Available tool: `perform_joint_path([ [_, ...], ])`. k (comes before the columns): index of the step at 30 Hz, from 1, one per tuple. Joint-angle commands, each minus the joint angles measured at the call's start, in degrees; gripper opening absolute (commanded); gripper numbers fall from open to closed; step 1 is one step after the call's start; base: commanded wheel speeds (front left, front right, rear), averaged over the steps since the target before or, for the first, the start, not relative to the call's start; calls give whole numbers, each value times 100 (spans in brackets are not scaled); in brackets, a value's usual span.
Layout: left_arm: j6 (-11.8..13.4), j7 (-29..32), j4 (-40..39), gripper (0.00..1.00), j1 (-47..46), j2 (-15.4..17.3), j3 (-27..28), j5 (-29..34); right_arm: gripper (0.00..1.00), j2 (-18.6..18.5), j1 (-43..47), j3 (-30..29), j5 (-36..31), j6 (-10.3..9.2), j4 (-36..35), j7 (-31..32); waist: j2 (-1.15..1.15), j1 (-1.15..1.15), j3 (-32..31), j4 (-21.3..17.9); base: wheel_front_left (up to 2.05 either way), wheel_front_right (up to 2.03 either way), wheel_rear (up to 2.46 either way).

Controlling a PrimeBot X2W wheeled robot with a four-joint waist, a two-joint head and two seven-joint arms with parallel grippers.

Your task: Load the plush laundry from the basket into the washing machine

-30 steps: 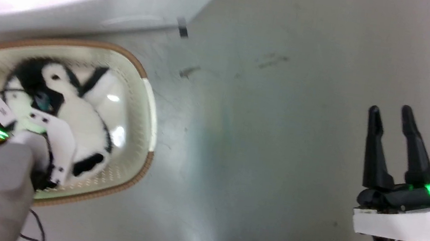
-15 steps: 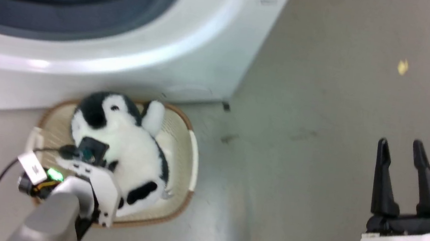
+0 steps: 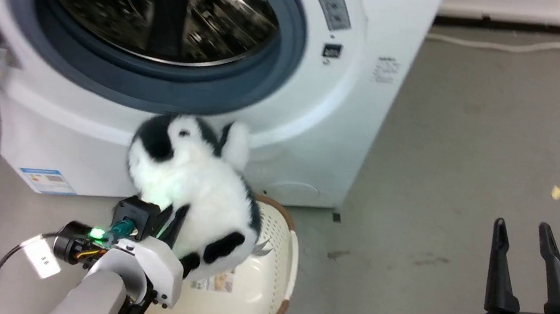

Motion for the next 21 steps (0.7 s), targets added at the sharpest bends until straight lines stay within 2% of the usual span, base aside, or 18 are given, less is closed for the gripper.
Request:
perform_joint_path([
  [1, 62, -54, -322, 0, 140, 57, 105, 41, 100, -5, 64, -4, -26, -5, 4, -25, 0, 2, -110, 112, 0, 0, 0],
  [6, 301, -55, -1840, 0, 541, 183, 537, 251, 100, -5, 80, 10, 1, -5, -42, -25, 0, 2, -44, 136, 0, 0, 0],
  [10, 371, -55, -2593, 0, 558, 269, 815, 371, 100, -5, 2, 66, 52, -5, -98, -25, 0, 2, 194, 61, 0, 0, 0],
  [15, 366, -50, -2826, 0, 102, 458, 1061, 384, 100, -5, -227, 165, 161, -5, -184, -25, 0, 2, 689, -174, 0, 0, 0],
  [21, 266, 355, -2822, 0, -987, 922, 1240, 444, 100, -5, -593, 255, 381, -5, -351, -25, 0, 2, 1490, -623, 0, 0, 0],
])
